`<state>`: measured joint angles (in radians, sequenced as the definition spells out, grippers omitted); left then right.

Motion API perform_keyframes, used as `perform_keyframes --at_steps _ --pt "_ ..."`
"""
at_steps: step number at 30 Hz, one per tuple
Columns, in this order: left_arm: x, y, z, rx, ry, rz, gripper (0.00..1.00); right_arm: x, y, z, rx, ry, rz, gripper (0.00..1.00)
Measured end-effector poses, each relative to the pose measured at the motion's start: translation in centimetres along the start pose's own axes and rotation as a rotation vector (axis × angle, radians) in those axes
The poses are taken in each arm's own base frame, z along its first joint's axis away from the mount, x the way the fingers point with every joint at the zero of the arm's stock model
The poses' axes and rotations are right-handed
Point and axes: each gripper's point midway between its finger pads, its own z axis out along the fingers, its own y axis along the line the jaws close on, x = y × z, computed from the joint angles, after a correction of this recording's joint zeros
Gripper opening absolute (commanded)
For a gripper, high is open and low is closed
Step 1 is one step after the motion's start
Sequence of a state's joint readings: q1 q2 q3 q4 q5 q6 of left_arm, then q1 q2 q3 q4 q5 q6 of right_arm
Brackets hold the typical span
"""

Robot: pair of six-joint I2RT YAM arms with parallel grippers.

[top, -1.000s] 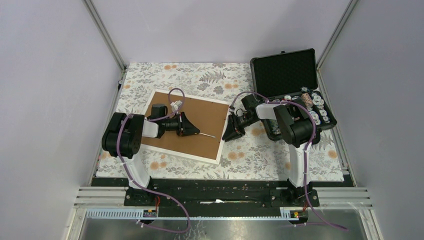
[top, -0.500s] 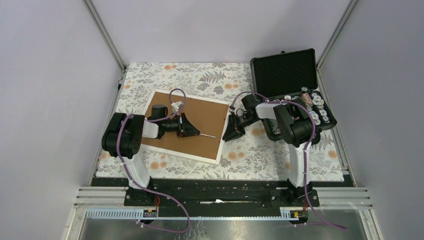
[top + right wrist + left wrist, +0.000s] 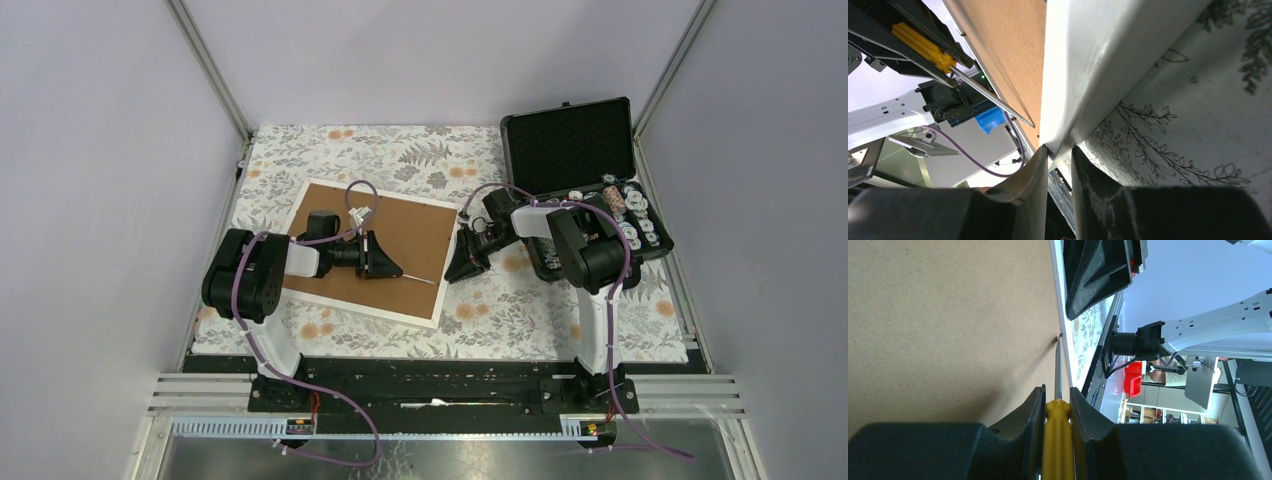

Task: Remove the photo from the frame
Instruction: Release the photo frame item from the photo frame.

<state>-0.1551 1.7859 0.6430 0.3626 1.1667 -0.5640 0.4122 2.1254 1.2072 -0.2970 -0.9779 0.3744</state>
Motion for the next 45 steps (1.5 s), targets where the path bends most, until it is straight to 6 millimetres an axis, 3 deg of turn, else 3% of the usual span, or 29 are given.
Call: perform_keyframes --at_steps 20,26,34,38,40,45 --pt "0.0 0.2 0.8 0.028 0.038 -0.045 0.0 0.0 0.0 0.0 -0.001 0.006 0.0 0.24" --pt "-0.2 0.1 0.9 0.028 0.046 -0.047 0.0 -0.1 0.1 0.0 0.001 0.014 0.004 0.12" --pt "-0.6 0.1 1.1 0.021 0.044 -0.033 0.0 -0.3 0.2 0.1 0.006 0.034 0.027 0.13" --pt "-0.8 0.3 1.4 0.027 0.027 -0.057 0.0 -0.3 0.2 0.1 0.006 0.034 0.04 0.2" --pt "-1.0 0.4 1.6 0.029 0.017 -0.074 0.0 -0.3 0.2 0.2 0.006 0.033 0.053 0.35" --pt "-1.4 0.6 1.9 0.016 -0.001 -0.092 0.0 -0.4 0.2 0.4 -0.002 0.016 0.079 0.59"
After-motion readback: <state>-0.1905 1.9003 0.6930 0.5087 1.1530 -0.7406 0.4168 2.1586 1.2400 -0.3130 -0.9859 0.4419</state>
